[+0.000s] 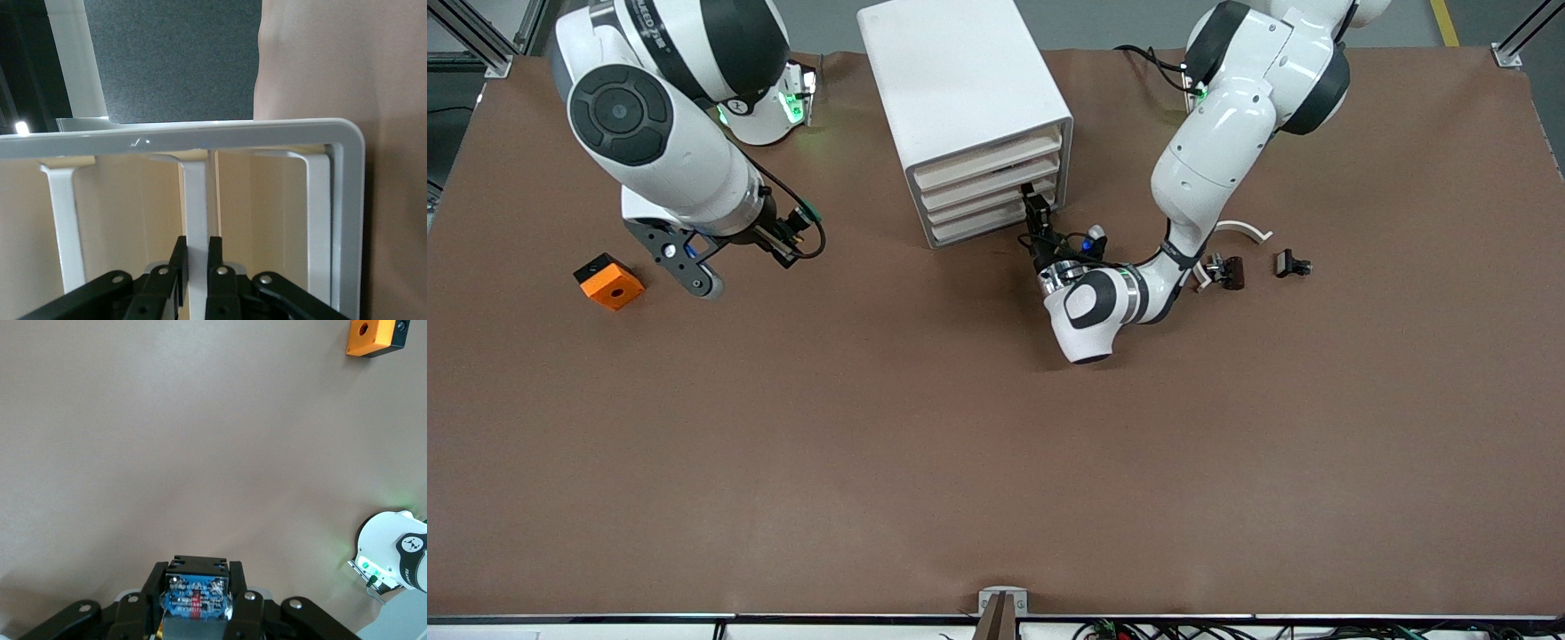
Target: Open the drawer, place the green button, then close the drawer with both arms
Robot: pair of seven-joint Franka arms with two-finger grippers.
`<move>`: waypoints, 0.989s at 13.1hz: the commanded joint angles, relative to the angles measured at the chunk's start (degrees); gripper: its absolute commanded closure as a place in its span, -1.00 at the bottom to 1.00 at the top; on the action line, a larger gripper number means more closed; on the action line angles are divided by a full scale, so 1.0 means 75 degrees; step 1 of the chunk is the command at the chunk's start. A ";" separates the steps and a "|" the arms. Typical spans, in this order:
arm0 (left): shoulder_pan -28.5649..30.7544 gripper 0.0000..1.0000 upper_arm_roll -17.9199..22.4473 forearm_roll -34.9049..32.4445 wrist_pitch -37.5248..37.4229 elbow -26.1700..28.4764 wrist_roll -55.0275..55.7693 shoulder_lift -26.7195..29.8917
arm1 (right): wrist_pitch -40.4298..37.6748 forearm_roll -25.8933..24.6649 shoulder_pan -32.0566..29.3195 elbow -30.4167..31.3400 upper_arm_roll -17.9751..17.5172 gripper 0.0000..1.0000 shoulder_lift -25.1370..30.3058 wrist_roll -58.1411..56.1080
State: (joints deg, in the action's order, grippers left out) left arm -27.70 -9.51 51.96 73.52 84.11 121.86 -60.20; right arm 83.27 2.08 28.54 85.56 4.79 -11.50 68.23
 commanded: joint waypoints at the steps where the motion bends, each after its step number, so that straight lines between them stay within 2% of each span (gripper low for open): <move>1: -0.0150 0.84 -0.0021 0.0138 0.0147 -0.0093 0.0077 -0.0059 | -0.0064 -0.0008 0.0027 0.0042 0.0030 1.00 0.0057 0.0125; 9: 0.0212 0.84 0.0026 0.0033 0.0158 -0.0164 0.0065 0.0023 | -0.0006 -0.0031 0.0050 0.0042 0.0030 1.00 0.0057 0.0125; 13: 0.0330 0.84 0.0295 0.0009 0.0158 -0.0269 0.0041 0.0047 | 0.0006 -0.0054 0.0050 0.0042 0.0030 1.00 0.0057 0.0137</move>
State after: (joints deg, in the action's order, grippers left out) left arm -25.37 -8.45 51.97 73.69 82.83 121.92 -60.09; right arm 83.28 2.08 28.54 85.70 4.82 -11.50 68.28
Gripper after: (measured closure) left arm 0.855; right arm 0.586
